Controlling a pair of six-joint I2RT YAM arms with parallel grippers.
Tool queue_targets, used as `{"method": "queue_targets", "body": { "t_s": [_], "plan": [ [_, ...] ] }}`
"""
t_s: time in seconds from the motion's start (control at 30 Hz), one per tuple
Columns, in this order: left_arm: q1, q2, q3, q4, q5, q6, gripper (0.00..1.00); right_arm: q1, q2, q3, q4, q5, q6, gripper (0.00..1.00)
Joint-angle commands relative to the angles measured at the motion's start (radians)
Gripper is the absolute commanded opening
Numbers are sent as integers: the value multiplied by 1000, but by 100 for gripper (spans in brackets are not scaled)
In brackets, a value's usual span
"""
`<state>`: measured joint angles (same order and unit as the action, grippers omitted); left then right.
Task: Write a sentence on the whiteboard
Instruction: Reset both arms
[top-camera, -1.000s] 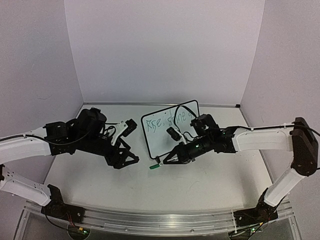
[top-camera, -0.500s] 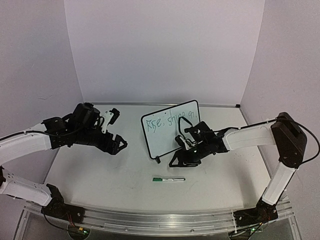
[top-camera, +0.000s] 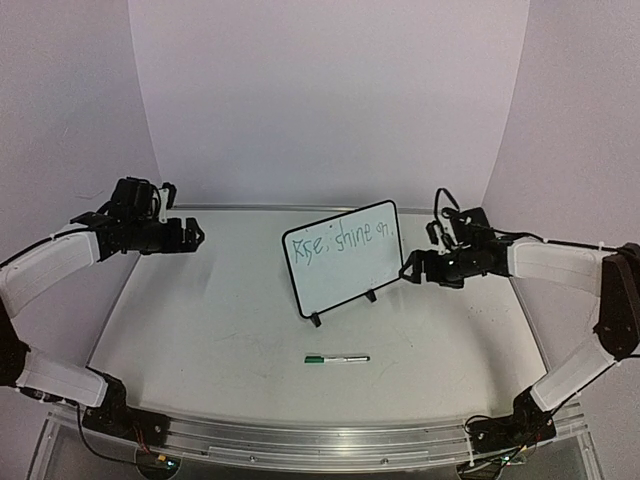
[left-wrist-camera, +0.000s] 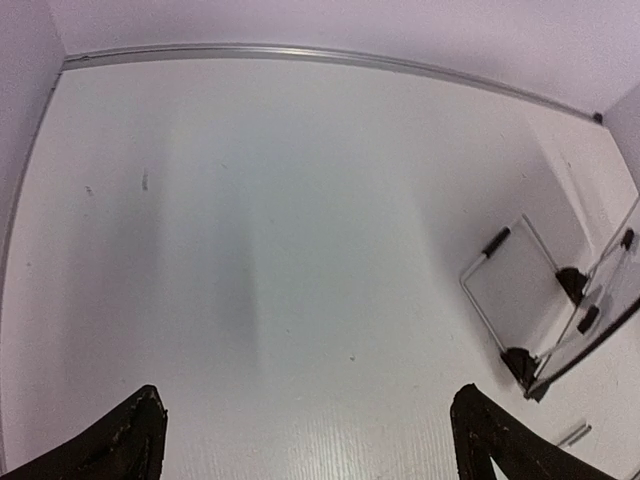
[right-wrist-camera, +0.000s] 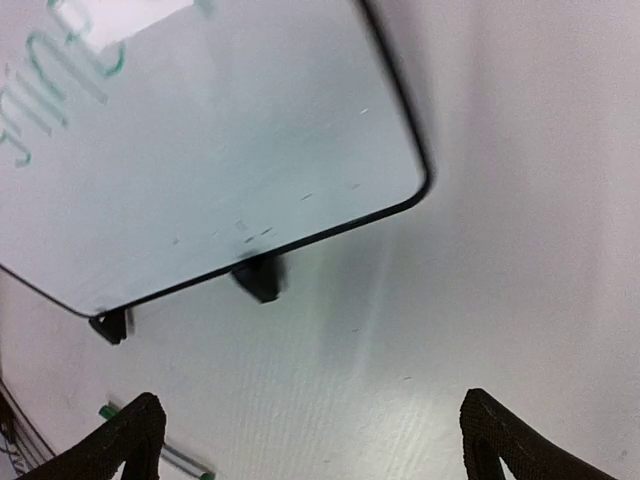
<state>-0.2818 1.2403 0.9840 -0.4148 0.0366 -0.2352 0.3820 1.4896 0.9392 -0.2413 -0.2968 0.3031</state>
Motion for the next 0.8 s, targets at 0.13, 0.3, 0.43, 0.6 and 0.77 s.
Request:
{"method": "queue_targets", "body": {
  "t_s": [0.13, 0.3, 0.43, 0.6, 0.77],
  "plan": [
    [131, -130, 34, 132, -184, -8, 100, -239, -283, -80, 53, 173, -83, 98],
    [131, -267, -88, 246, -283, 4, 100, -245, -484, -178, 176, 289, -126, 98],
    [130, -333, -174, 294, -295, -6, 100, -246, -579, -245, 222, 297, -150, 98],
    [131, -351, -217, 297, -309, -8, 100, -246, -633, -294, 224, 325, -166, 98],
    [131, -348, -212, 280, -312, -2, 100, -246, -651, -302, 224, 326, -172, 98]
  ]
}}
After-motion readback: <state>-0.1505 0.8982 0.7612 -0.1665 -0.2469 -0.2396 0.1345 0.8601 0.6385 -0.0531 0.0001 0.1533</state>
